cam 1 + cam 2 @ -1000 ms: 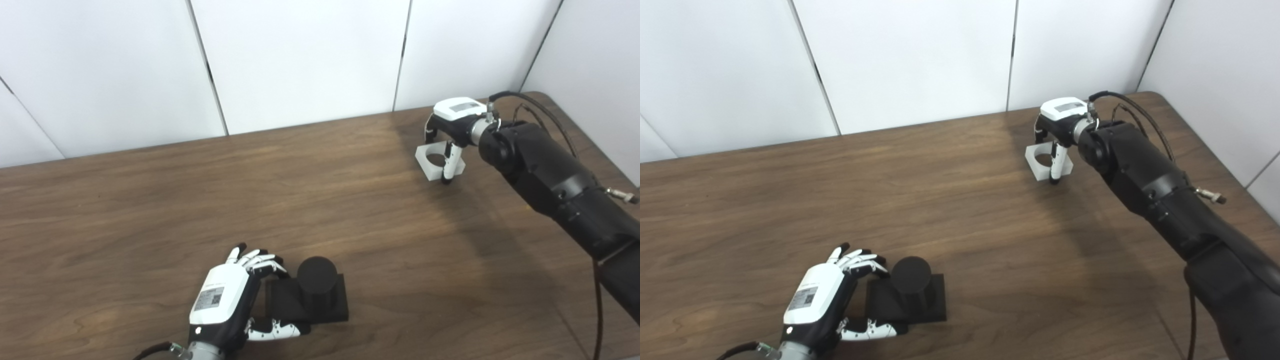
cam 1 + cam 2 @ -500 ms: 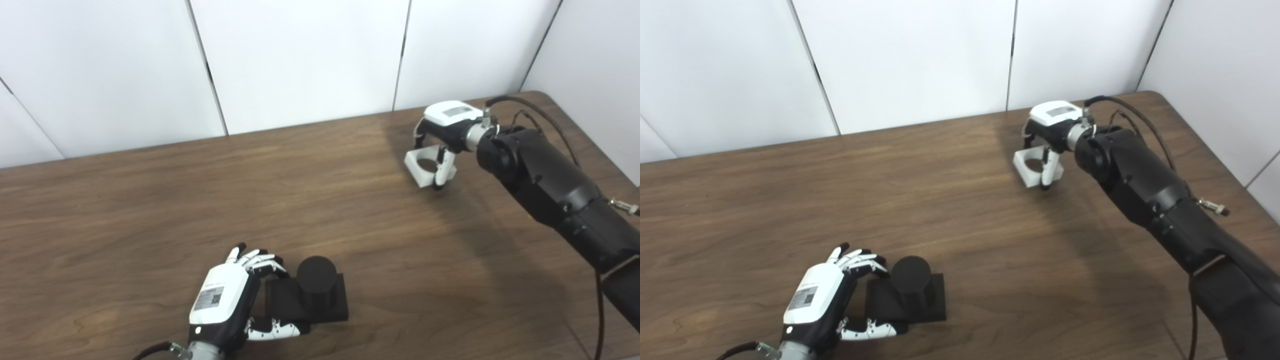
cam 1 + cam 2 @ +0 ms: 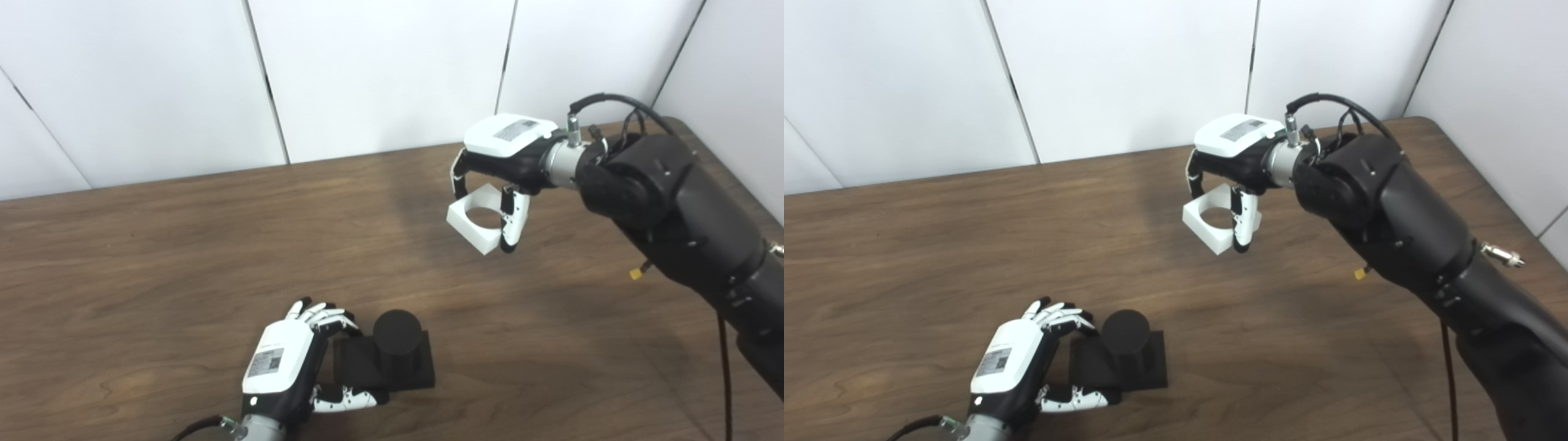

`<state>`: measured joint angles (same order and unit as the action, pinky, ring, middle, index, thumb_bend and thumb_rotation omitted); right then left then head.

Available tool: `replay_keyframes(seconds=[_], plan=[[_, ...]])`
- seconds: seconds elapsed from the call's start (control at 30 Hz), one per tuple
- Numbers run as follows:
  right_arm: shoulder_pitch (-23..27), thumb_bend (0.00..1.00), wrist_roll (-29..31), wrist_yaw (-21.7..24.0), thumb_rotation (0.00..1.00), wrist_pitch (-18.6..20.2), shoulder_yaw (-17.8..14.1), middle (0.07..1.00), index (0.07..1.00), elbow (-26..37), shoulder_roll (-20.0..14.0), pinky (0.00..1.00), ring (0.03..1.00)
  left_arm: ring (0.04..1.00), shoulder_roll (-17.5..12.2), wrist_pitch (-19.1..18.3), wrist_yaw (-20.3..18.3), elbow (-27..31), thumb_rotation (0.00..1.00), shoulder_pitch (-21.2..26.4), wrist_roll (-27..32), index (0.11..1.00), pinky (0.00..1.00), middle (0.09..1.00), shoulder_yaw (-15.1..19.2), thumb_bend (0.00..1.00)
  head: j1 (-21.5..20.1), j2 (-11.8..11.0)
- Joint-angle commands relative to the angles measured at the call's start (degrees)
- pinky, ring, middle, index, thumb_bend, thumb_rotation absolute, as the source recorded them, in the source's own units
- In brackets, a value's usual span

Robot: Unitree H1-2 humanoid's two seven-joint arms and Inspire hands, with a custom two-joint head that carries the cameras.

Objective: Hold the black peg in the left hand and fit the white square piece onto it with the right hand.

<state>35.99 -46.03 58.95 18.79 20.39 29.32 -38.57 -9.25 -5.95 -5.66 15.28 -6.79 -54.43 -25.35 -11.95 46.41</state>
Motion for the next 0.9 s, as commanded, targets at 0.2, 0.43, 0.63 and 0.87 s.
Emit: replay_keyframes(seconds=[0.2,0.43,0.63,0.87], plan=[[4.48,0.52,2.90,4.80,0.13,0.76,-1.07,0.763,0.484,8.07,3.11,0.75,0.811,0.857,2.11,-3.49,-3.24,-2.15,0.05,0.61,-4.38,0.487,0.92,0.777,-2.56,0.51,1.69,1.08],[6.09,0.52,4.63,8.80,0.13,3.49,-1.28,0.764,0.483,14.03,5.09,0.77,0.816,0.852,3.16,-5.24,-3.74,-1.78,0.05,1.24,-5.11,0.486,0.92,0.775,-3.72,0.51,2.78,3.26],[5.38,0.52,6.48,8.88,0.13,4.27,-0.73,0.756,0.483,16.87,6.20,0.76,0.802,0.842,4.07,-6.40,-4.91,-1.33,0.05,1.83,-4.65,0.487,0.90,0.775,-4.24,0.51,3.87,4.54],[2.70,0.52,6.95,7.40,0.13,3.50,0.00,0.743,0.483,16.07,6.68,0.74,0.790,0.839,4.83,-7.69,-5.98,-0.37,0.05,1.83,-5.16,0.486,0.90,0.773,-4.56,0.51,4.17,5.55]])
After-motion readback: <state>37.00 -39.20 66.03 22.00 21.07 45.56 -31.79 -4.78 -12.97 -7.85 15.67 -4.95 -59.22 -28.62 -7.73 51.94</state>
